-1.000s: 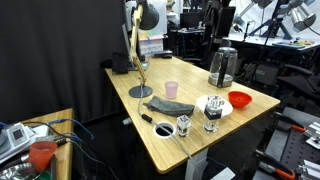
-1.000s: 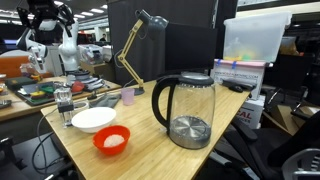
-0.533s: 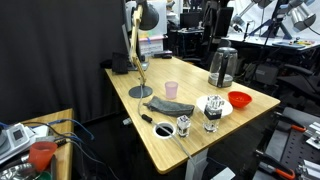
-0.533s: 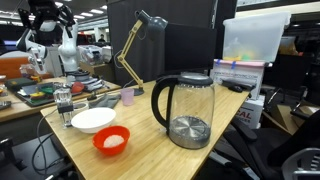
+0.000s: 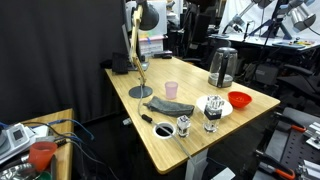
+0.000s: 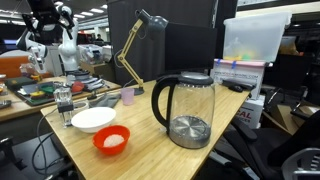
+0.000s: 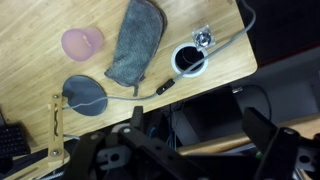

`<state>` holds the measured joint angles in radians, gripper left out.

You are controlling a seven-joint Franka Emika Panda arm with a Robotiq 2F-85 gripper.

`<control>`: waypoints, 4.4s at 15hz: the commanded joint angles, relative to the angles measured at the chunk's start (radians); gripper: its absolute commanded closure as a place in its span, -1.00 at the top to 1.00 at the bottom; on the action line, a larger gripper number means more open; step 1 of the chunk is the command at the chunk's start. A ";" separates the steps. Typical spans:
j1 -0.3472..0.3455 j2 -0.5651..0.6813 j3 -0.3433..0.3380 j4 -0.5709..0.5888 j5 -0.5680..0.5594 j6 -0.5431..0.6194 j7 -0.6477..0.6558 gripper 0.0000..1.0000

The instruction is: Turn on the lamp

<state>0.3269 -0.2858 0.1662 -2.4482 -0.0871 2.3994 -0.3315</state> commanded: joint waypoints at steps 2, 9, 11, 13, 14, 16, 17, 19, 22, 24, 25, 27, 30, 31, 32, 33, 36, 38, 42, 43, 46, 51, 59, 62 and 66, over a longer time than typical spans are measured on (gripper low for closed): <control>-0.004 0.215 0.031 0.151 0.049 0.075 0.002 1.00; -0.030 0.422 0.066 0.310 0.036 0.075 0.056 1.00; -0.033 0.472 0.065 0.353 0.034 0.072 0.067 1.00; -0.033 0.477 0.066 0.363 0.034 0.067 0.072 1.00; -0.033 0.475 0.067 0.365 0.034 0.064 0.073 1.00; -0.034 0.468 0.066 0.356 0.039 0.067 0.080 1.00; -0.035 0.474 0.063 0.359 0.040 0.072 0.090 1.00; -0.037 0.498 0.053 0.376 0.028 0.086 0.131 1.00; -0.053 0.558 0.050 0.419 0.049 0.074 0.169 1.00; -0.061 0.612 0.054 0.452 0.064 0.058 0.182 1.00; -0.061 0.641 0.053 0.471 0.062 0.054 0.191 1.00; -0.058 0.693 0.048 0.506 0.055 0.049 0.215 1.00; -0.057 0.747 0.048 0.538 0.055 0.047 0.234 0.45; -0.054 0.762 0.049 0.541 0.057 0.052 0.244 0.38; -0.053 0.774 0.049 0.546 0.057 0.050 0.250 0.35; -0.053 0.787 0.049 0.549 0.061 0.048 0.258 0.24; -0.053 0.806 0.045 0.553 0.060 0.047 0.280 -0.21; -0.053 0.816 0.041 0.551 0.058 0.046 0.291 -0.50; -0.048 0.853 0.028 0.569 0.046 0.041 0.304 -0.98; -0.046 0.863 0.024 0.576 0.042 0.038 0.307 -1.00; -0.047 0.894 0.014 0.608 0.038 0.034 0.308 -1.00; -0.051 0.913 0.008 0.629 0.038 0.059 0.298 -1.00; -0.049 0.921 0.009 0.634 0.038 0.060 0.298 -0.98; -0.046 0.948 0.000 0.660 0.035 0.051 0.309 -1.00; -0.047 1.002 -0.014 0.700 0.035 0.037 0.315 -1.00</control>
<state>0.2808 0.6770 0.1582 -1.7998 -0.0453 2.4627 -0.0341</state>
